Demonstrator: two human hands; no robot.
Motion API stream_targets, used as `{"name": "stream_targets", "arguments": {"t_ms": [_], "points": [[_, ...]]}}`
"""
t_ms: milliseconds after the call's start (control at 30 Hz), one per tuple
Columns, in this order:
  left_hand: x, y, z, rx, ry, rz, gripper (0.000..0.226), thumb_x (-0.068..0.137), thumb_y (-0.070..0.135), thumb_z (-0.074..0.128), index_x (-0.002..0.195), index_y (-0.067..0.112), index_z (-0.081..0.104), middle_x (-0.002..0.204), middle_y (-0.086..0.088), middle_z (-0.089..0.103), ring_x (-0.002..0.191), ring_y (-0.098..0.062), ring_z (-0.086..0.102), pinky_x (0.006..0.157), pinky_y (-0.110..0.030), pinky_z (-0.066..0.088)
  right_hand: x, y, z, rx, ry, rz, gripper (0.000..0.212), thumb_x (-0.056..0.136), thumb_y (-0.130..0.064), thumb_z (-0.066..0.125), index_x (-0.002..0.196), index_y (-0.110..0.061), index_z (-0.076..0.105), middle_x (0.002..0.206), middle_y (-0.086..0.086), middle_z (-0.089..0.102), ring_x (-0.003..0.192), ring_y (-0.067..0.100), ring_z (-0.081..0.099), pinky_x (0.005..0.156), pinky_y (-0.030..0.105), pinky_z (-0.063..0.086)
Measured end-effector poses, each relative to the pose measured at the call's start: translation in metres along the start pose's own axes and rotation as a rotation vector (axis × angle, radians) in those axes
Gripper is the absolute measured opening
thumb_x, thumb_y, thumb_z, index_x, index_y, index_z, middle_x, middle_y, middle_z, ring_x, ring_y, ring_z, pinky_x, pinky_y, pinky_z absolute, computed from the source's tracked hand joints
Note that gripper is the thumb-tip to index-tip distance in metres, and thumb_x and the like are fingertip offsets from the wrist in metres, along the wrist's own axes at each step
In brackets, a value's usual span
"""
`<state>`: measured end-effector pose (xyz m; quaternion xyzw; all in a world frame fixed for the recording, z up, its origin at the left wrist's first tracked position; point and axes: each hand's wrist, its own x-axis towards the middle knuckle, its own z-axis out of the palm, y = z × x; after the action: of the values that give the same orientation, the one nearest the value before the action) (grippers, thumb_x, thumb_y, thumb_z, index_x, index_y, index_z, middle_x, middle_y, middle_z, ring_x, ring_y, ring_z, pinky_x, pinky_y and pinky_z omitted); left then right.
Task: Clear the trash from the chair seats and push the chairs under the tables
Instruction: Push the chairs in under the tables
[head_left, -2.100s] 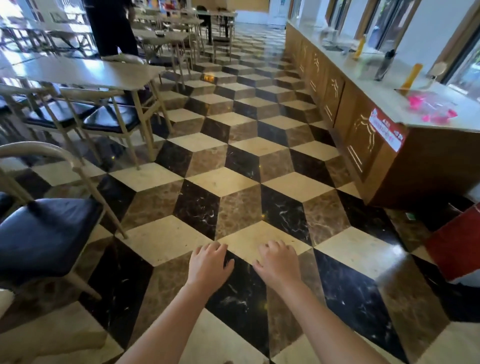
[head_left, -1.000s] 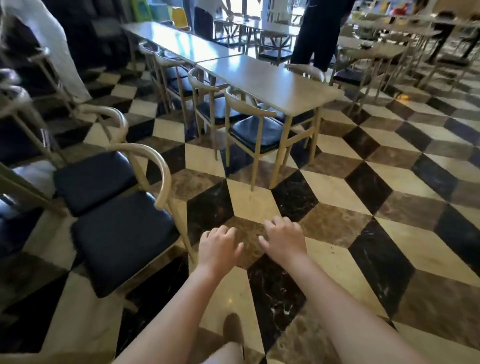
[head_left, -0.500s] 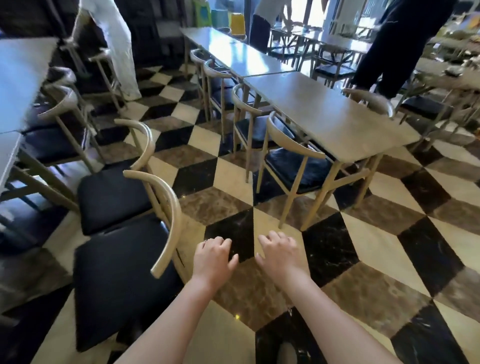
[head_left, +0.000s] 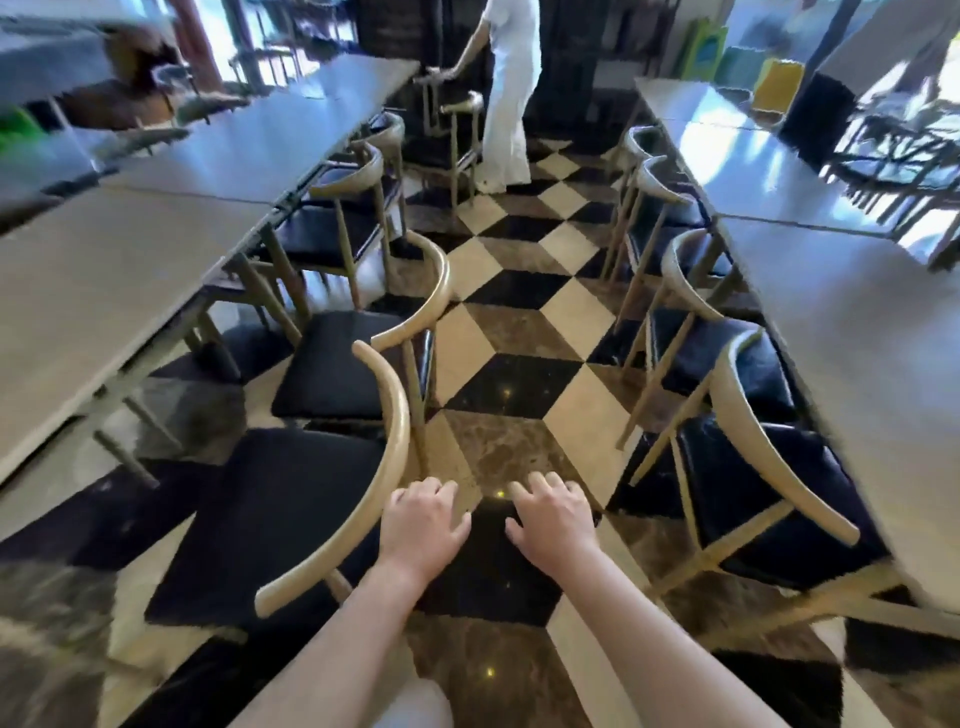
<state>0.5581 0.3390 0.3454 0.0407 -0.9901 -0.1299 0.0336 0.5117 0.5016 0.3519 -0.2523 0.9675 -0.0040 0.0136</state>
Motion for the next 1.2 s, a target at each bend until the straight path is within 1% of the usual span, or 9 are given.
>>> {"name": "stream_targets", "arguments": {"t_ms": [167, 333, 467, 633, 733, 833, 967, 1033, 1200], "points": [[0.03, -0.032, 0.009, 0.064, -0.011, -0.217, 0.043, 0.091, 0.047, 0.045, 0.126, 0.022, 0.052, 0.119, 0.004, 0.06, 0.11, -0.012, 0.055, 0.097, -0.03, 0.04, 0.078, -0.006, 0.012, 0.01, -0.051, -0.223, 0.037, 0.087, -0.038, 0.052, 0.118, -0.018, 0.056, 0.107, 0.006, 0.06, 0.097, 0.024, 0.056, 0.081, 0.037, 0.046], [0.073, -0.066, 0.015, 0.108, -0.041, -0.36, 0.028, 0.09, 0.042, 0.045, 0.108, 0.023, 0.055, 0.106, 0.005, 0.062, 0.098, -0.013, 0.057, 0.088, -0.028, 0.043, 0.161, -0.018, 0.012, -0.015, -0.083, -0.404, 0.033, 0.087, -0.034, 0.052, 0.115, -0.017, 0.053, 0.111, 0.007, 0.058, 0.1, 0.024, 0.053, 0.083, 0.038, 0.045], [0.101, -0.084, 0.017, 0.067, -0.03, -0.448, 0.021, 0.089, 0.037, 0.047, 0.103, 0.024, 0.057, 0.104, 0.004, 0.063, 0.095, -0.014, 0.059, 0.086, -0.028, 0.045, 0.21, -0.033, 0.007, -0.073, -0.131, -0.589, 0.04, 0.089, -0.032, 0.055, 0.126, -0.018, 0.047, 0.12, 0.009, 0.055, 0.108, 0.026, 0.051, 0.088, 0.04, 0.043], [0.117, -0.098, 0.028, 0.026, -0.031, -0.599, 0.036, 0.085, 0.045, 0.053, 0.112, 0.022, 0.058, 0.106, 0.003, 0.064, 0.098, -0.015, 0.059, 0.089, -0.031, 0.045, 0.261, -0.046, 0.017, -0.117, -0.17, -0.787, 0.048, 0.09, -0.028, 0.057, 0.134, -0.017, 0.041, 0.13, 0.01, 0.051, 0.118, 0.027, 0.048, 0.095, 0.041, 0.042], [0.114, -0.101, 0.046, 0.022, -0.051, -0.705, 0.038, 0.085, 0.046, 0.053, 0.114, 0.023, 0.057, 0.11, 0.002, 0.063, 0.101, -0.016, 0.057, 0.093, -0.033, 0.042, 0.283, -0.054, 0.035, -0.168, -0.219, -0.951, 0.053, 0.089, -0.027, 0.058, 0.136, -0.017, 0.036, 0.136, 0.011, 0.047, 0.125, 0.029, 0.044, 0.099, 0.043, 0.04], [0.121, -0.098, 0.06, -0.008, -0.053, -0.815, 0.045, 0.088, 0.054, 0.04, 0.114, 0.021, 0.057, 0.109, 0.001, 0.061, 0.103, -0.018, 0.056, 0.095, -0.035, 0.039, 0.31, -0.059, 0.053, -0.205, -0.247, -1.091, 0.054, 0.089, -0.029, 0.056, 0.137, -0.018, 0.034, 0.135, 0.01, 0.046, 0.125, 0.029, 0.042, 0.101, 0.043, 0.039], [0.126, -0.081, 0.078, -0.058, -0.08, -0.985, 0.036, 0.088, 0.042, 0.046, 0.115, 0.021, 0.054, 0.111, 0.002, 0.059, 0.107, -0.02, 0.053, 0.096, -0.035, 0.039, 0.332, -0.055, 0.072, -0.275, -0.267, -1.295, 0.045, 0.091, -0.028, 0.052, 0.133, -0.016, 0.042, 0.129, 0.011, 0.05, 0.121, 0.031, 0.042, 0.104, 0.046, 0.035], [0.129, -0.073, 0.085, -0.085, -0.088, -1.053, 0.03, 0.089, 0.039, 0.046, 0.112, 0.021, 0.053, 0.11, 0.002, 0.058, 0.105, -0.02, 0.054, 0.092, -0.034, 0.041, 0.341, -0.054, 0.077, -0.276, -0.265, -1.386, 0.043, 0.091, -0.025, 0.053, 0.132, -0.015, 0.043, 0.127, 0.01, 0.052, 0.12, 0.031, 0.043, 0.106, 0.047, 0.033], [0.136, -0.066, 0.092, -0.15, 0.045, -1.21, 0.034, 0.088, 0.045, 0.053, 0.112, 0.021, 0.059, 0.105, 0.004, 0.062, 0.097, -0.014, 0.057, 0.083, -0.026, 0.048, 0.362, -0.061, 0.074, -0.268, -0.309, -1.51, 0.035, 0.087, -0.018, 0.061, 0.12, -0.017, 0.052, 0.117, 0.006, 0.053, 0.109, 0.026, 0.046, 0.094, 0.04, 0.044]]}}
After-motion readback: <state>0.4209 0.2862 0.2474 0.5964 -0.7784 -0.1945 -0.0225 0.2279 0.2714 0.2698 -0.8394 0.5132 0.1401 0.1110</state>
